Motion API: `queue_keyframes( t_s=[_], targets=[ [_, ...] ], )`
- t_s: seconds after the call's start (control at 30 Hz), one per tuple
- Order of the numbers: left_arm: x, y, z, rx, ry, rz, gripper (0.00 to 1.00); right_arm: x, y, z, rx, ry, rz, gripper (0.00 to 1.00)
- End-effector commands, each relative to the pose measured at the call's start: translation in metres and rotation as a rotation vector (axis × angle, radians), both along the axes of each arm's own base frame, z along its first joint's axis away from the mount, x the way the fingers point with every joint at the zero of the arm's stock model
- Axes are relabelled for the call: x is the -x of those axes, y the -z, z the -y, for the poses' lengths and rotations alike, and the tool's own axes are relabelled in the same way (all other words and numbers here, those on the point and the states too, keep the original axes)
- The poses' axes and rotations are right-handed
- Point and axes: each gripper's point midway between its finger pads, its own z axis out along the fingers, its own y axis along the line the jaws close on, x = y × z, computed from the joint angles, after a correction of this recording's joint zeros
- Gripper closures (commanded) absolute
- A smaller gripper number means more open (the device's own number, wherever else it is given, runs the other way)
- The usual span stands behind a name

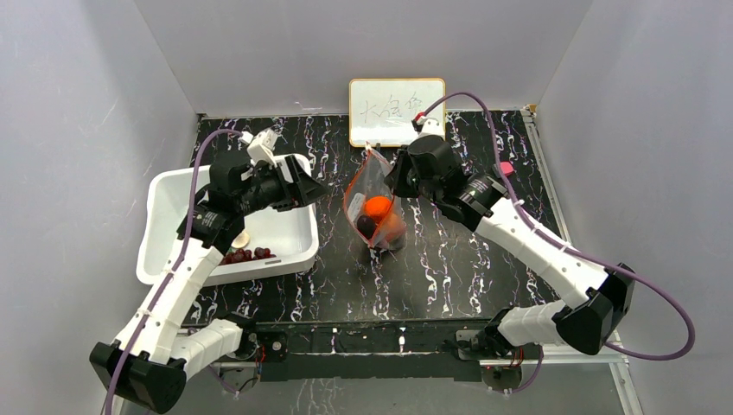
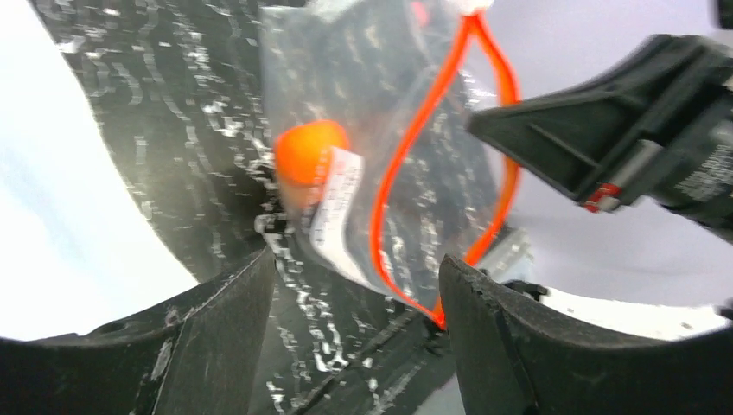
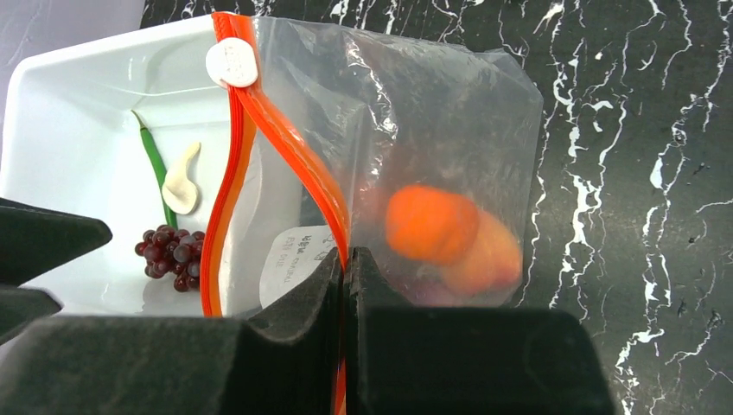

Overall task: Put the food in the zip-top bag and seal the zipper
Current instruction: Place the fake fruit in the zipper food storage bag, then adjust the bin at the center of the board.

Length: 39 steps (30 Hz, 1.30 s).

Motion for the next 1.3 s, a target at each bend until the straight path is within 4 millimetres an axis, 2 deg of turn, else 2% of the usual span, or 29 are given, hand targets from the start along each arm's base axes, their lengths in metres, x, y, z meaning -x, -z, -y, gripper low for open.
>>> queue_keyframes(
  t_s=[0.0, 0.13, 0.2, 0.43, 0.53, 0.7, 0.93, 1.1, 1.27],
  targets=[
    [-0.005, 0.023, -0.041, -0.229, -0.148, 0.002, 0.32, -0.002, -0.032, 0.016, -0.019, 0.045, 0.091, 1.00],
    [-0.009, 0.049, -0.073, -0.359, -0.295, -0.053, 0.29, 0.001, -0.033, 0.019, -0.002, 0.029, 0.105, 1.00],
    [-0.009, 0.056, -0.085, -0.379, -0.370, -0.080, 0.27, 0.003, -0.030, 0.019, 0.000, 0.025, 0.100, 1.00],
    [-0.010, 0.066, -0.106, -0.317, -0.604, -0.169, 0.18, 0.009, -0.028, 0.019, 0.008, -0.019, 0.116, 1.00],
    [-0.016, 0.066, -0.094, -0.300, -0.538, -0.135, 0.17, 0.013, -0.026, 0.016, -0.003, -0.043, 0.107, 1.00],
    [-0.036, 0.063, -0.074, -0.344, -0.395, -0.085, 0.25, 0.018, -0.029, 0.016, -0.054, -0.043, 0.123, 1.00],
    [-0.063, 0.092, -0.051, -0.433, -0.234, -0.141, 0.36, 0.020, -0.034, 0.014, -0.087, -0.052, 0.141, 1.00],
    [-0.072, 0.117, -0.044, -0.473, -0.178, -0.180, 0.44, 0.023, -0.038, 0.019, -0.075, -0.051, 0.153, 1.00],
    [-0.072, 0.137, -0.033, -0.518, -0.071, -0.195, 0.56, 0.022, -0.042, 0.025, -0.061, -0.035, 0.173, 1.00]
  ],
)
